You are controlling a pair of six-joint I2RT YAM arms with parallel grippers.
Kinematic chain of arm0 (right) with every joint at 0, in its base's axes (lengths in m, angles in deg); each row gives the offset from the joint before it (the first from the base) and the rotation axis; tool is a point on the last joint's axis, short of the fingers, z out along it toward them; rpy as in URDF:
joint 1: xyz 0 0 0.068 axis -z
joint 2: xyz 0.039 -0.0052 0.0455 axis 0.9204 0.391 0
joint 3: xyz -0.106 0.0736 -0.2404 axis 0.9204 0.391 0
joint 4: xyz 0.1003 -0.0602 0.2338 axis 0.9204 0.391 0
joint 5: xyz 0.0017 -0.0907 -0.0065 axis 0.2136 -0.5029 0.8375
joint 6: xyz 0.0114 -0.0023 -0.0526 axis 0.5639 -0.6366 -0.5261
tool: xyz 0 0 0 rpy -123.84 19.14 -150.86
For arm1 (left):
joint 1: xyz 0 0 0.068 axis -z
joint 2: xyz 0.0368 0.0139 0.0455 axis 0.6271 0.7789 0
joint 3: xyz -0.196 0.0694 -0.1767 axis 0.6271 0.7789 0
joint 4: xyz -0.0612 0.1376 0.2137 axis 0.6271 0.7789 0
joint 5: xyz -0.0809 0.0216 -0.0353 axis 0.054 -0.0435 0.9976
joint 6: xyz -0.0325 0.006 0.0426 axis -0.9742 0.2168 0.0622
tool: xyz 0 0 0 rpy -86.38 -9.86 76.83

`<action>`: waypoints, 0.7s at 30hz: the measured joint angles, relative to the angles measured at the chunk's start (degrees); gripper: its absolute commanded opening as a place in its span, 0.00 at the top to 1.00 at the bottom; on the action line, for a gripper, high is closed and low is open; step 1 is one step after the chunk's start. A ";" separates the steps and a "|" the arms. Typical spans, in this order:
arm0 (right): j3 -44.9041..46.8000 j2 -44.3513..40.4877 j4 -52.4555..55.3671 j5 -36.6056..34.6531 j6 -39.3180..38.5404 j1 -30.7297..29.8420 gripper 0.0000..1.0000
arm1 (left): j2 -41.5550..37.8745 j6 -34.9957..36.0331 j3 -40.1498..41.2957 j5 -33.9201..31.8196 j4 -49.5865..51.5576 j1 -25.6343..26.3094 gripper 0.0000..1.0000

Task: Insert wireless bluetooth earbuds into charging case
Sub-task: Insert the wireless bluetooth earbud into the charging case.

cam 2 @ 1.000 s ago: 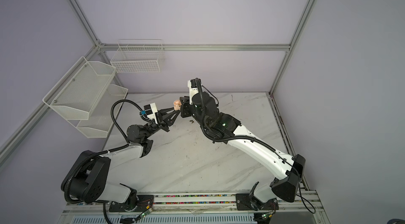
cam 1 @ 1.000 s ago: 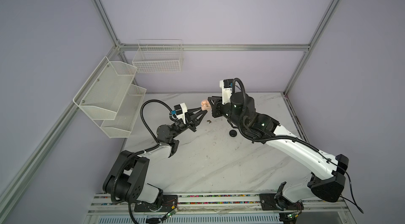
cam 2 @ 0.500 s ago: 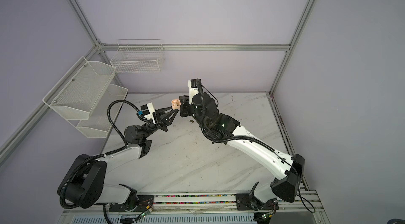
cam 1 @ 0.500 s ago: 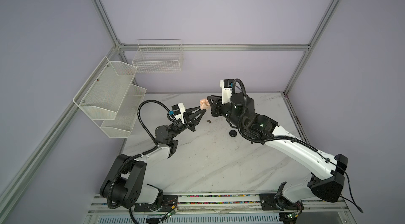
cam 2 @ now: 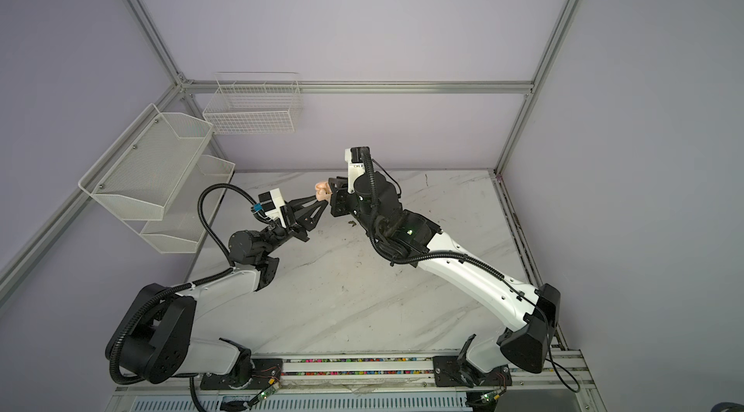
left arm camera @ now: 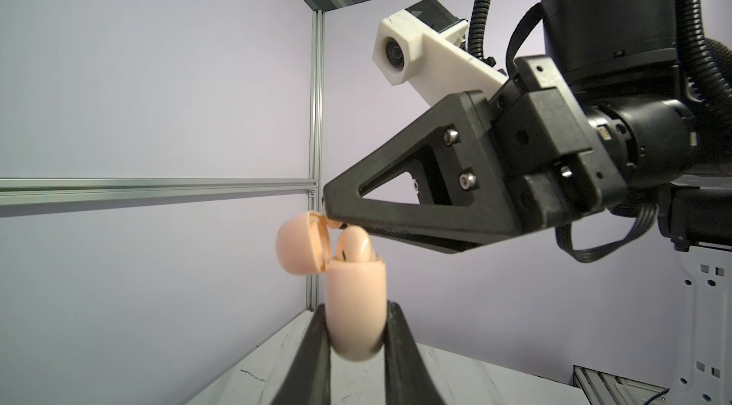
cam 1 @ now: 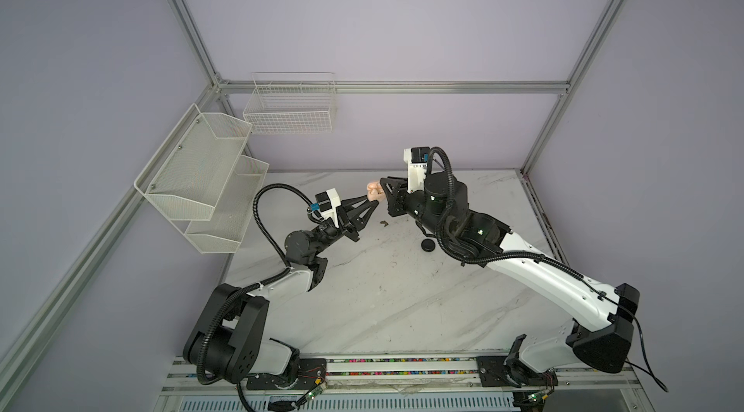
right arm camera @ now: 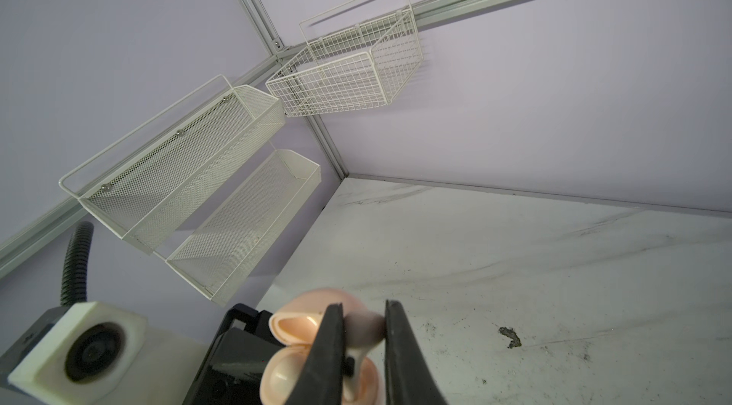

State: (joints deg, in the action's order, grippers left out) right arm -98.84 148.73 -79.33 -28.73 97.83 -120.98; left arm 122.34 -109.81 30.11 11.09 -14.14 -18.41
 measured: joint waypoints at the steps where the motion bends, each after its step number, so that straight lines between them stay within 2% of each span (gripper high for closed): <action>1: -0.02 -0.09 0.00 0.02 0.00 -0.02 0.91 | 0.00 0.00 -0.02 0.02 -0.09 0.04 1.00; 21: 0.00 -0.13 -0.09 0.02 0.00 -1.05 0.91 | -0.42 0.09 0.00 0.00 -0.15 0.31 1.00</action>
State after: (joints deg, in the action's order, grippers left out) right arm -98.84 148.60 -79.41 -28.71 97.83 -122.03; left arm 121.92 -109.72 30.11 11.09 -14.29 -18.11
